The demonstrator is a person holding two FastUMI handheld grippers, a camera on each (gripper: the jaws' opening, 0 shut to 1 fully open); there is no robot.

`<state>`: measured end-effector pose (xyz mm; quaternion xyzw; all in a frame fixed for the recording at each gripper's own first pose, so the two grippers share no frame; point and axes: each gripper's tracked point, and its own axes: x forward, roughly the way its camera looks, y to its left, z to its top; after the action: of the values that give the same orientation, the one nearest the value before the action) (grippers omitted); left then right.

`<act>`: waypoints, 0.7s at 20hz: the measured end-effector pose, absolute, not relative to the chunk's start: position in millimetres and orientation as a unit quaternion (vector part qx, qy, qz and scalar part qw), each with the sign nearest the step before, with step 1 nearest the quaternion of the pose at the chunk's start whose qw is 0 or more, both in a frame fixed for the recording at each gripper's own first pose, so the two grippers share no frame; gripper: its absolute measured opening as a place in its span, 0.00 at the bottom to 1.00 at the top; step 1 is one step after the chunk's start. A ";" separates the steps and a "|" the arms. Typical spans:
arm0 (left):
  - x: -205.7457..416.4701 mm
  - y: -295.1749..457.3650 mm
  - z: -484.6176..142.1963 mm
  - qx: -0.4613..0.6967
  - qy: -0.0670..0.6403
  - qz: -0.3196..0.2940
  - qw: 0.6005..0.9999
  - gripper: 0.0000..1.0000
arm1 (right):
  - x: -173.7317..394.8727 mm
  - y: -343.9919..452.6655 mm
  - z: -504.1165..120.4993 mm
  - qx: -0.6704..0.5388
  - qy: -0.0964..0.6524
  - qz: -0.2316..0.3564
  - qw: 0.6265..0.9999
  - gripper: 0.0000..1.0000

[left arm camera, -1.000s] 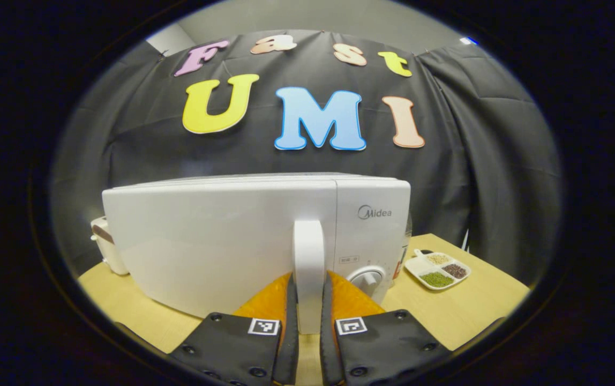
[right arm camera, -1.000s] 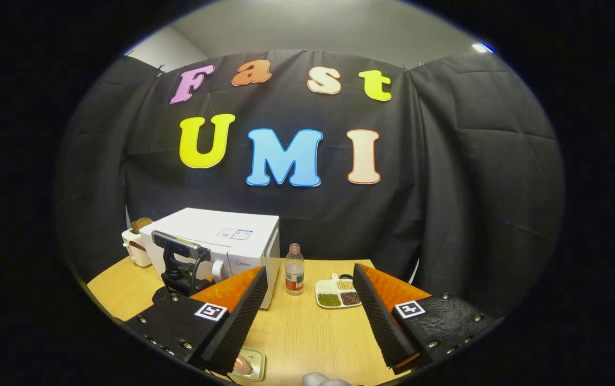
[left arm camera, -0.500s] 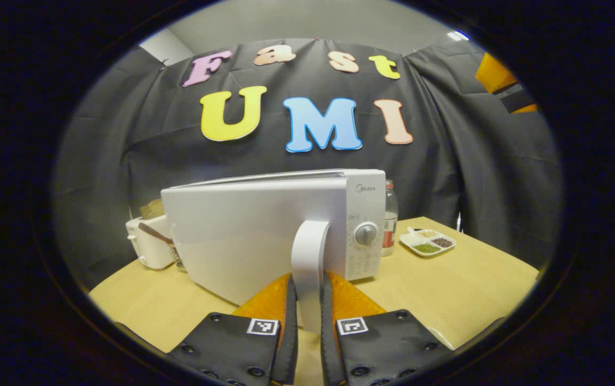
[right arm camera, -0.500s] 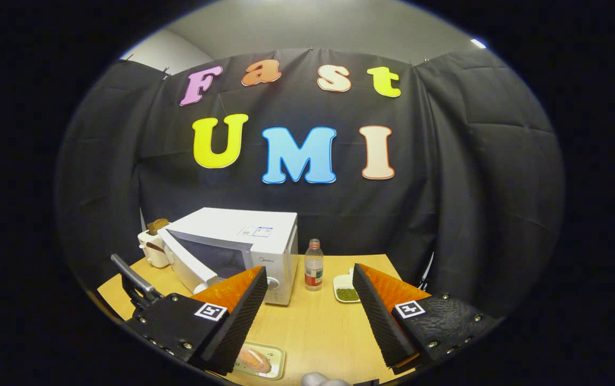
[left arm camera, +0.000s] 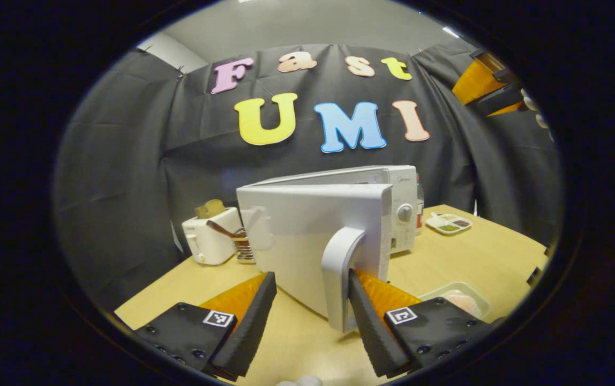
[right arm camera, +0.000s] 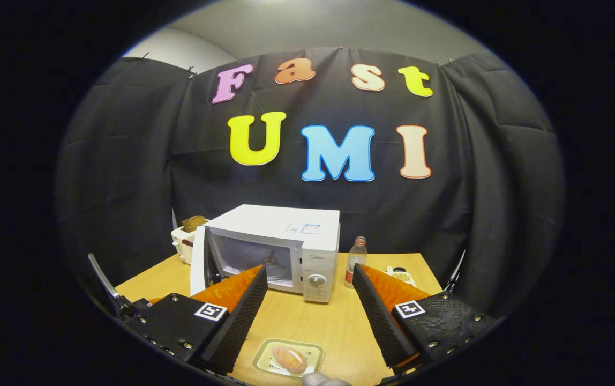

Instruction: Open the microwave oven with the left hand, put the food in, and close the microwave oven.

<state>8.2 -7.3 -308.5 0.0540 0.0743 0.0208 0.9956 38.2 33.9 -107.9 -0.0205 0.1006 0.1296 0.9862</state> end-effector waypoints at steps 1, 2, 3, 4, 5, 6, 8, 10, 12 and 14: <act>3.4 4.0 -307.3 0.054 0.077 0.031 0.995 0.86 | 36.9 41.0 -109.9 -0.019 0.103 0.134 0.985 0.98; -0.9 15.8 -305.7 0.051 0.079 0.041 0.995 0.88 | 35.3 48.2 -110.9 -0.017 0.106 0.142 0.984 0.98; -7.3 28.0 -303.1 0.046 0.080 0.052 0.994 0.87 | 32.9 55.1 -112.7 -0.017 0.108 0.147 0.983 0.98; -13.3 40.4 -300.6 0.043 0.081 0.062 0.994 0.90 | 31.4 61.1 -115.2 -0.019 0.111 0.153 0.982 0.98; -20.9 51.9 -304.5 0.043 0.092 0.067 0.993 0.90 | 29.4 66.6 -120.3 -0.021 0.116 0.158 0.980 0.98; -26.9 64.0 -303.0 0.040 0.091 0.074 0.992 0.87 | 27.8 72.1 -123.7 -0.022 0.120 0.162 0.979 0.98; -36.6 84.4 -308.7 0.031 0.100 0.078 0.991 0.94 | 23.8 83.4 -131.6 -0.024 0.126 0.172 0.977 0.98; -45.3 104.7 -308.1 0.028 0.098 0.083 0.991 0.94 | 23.6 93.3 -137.9 -0.029 0.126 0.177 0.976 0.98; -50.5 117.4 -310.7 0.026 0.097 0.083 0.991 0.90 | 23.2 102.3 -151.9 -0.023 0.133 0.181 0.974 0.98; -53.4 126.6 -312.2 0.017 0.098 0.077 0.992 0.94 | 22.7 111.7 -166.2 -0.023 0.131 0.190 0.973 0.98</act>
<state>-53.4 126.6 -312.2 0.0167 0.0978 0.0772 0.9921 22.7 111.7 -166.2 -0.0233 0.1313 0.1901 0.9727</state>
